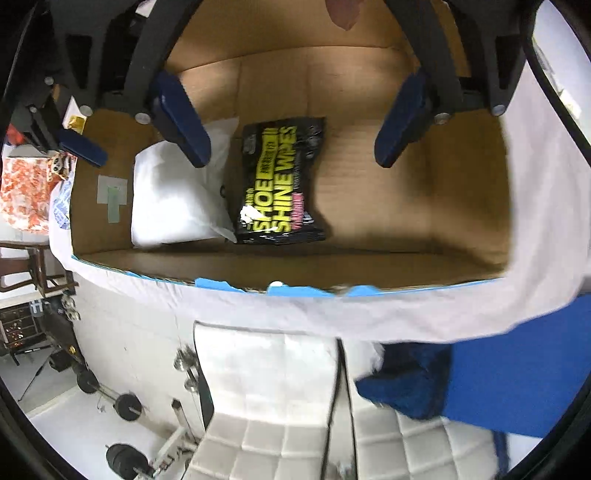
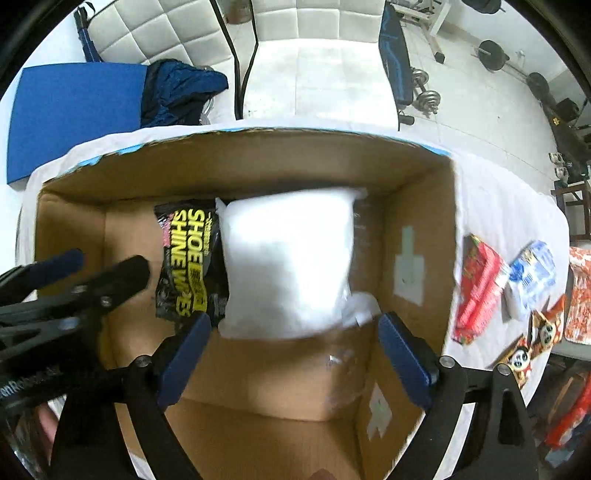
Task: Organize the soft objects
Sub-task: 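Lift both open tools up out of the box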
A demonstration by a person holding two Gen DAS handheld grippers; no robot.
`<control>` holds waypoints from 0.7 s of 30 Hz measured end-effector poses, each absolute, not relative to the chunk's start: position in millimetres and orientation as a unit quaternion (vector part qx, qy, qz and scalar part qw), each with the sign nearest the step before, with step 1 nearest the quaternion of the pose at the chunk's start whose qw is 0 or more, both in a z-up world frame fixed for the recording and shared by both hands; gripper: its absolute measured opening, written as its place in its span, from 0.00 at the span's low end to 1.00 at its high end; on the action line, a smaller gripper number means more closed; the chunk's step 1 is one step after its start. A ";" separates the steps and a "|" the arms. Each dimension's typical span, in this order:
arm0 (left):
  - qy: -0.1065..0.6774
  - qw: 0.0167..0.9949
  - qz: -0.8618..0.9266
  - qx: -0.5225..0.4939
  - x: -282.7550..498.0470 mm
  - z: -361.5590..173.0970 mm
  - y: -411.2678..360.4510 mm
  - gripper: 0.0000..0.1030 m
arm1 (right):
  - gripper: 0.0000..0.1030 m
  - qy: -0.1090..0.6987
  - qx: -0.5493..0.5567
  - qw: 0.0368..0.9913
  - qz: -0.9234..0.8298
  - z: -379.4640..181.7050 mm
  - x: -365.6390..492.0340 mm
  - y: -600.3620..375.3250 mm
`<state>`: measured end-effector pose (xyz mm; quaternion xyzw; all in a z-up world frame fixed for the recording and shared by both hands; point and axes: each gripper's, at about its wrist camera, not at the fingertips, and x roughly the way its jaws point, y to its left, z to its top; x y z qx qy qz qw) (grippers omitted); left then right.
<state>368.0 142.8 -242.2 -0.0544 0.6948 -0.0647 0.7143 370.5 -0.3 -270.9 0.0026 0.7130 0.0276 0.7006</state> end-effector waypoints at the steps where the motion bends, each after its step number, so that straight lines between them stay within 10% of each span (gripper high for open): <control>1: 0.688 0.722 -0.059 -0.049 363.6 -235.4 143.4 0.90 | 1.00 0.709 0.002 0.704 0.026 -265.9 364.6 -1.1; 21: 0.586 0.809 -0.021 -0.035 232.8 -150.0 173.8 0.91 | 1.00 0.625 -0.006 0.780 0.023 -161.6 227.2 -3.2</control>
